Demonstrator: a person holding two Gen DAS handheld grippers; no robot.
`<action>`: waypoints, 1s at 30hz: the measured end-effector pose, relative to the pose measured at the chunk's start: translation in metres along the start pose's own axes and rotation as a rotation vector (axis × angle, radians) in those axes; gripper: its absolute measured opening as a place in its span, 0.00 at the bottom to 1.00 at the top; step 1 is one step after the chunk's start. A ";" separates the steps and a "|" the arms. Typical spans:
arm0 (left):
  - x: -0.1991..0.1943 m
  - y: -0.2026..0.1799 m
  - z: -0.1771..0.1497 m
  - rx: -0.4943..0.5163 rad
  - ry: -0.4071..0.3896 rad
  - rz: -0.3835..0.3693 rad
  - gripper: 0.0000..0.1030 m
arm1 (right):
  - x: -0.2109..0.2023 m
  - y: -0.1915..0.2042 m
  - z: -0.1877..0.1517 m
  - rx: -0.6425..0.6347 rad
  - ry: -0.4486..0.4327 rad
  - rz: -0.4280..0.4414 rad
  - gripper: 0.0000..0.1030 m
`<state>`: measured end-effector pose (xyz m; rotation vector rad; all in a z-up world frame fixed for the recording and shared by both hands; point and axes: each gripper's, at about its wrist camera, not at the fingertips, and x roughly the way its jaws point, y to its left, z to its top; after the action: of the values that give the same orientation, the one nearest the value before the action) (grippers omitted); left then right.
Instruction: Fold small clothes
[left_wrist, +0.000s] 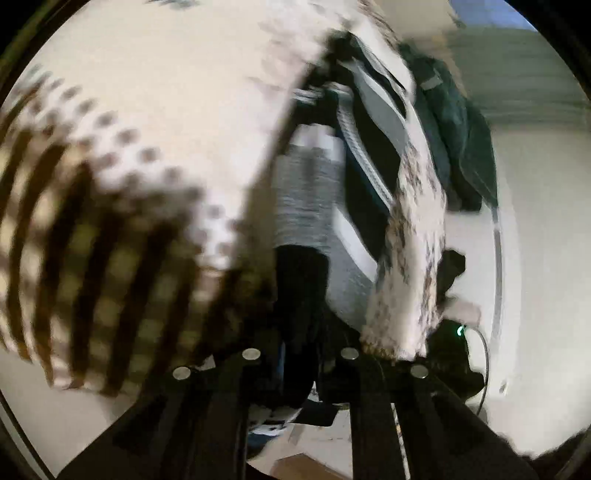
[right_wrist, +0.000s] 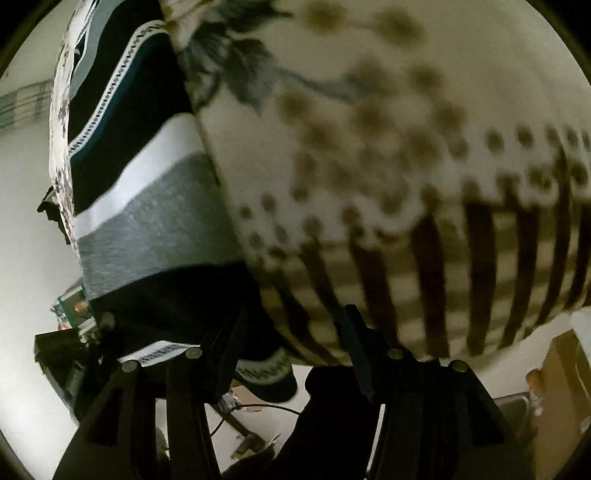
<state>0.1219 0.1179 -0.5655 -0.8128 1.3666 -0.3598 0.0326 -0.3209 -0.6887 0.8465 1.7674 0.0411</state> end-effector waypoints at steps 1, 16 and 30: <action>0.001 0.008 0.001 0.012 0.008 0.049 0.09 | 0.001 -0.003 -0.004 -0.003 -0.001 0.010 0.53; 0.042 0.021 0.005 0.127 0.137 0.112 0.64 | 0.075 0.031 -0.005 -0.017 0.150 0.303 0.54; 0.014 -0.019 -0.013 0.159 0.097 0.061 0.11 | 0.052 0.079 -0.037 -0.051 0.054 0.408 0.11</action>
<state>0.1171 0.0914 -0.5621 -0.6269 1.4305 -0.4590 0.0360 -0.2193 -0.6841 1.1650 1.6107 0.3776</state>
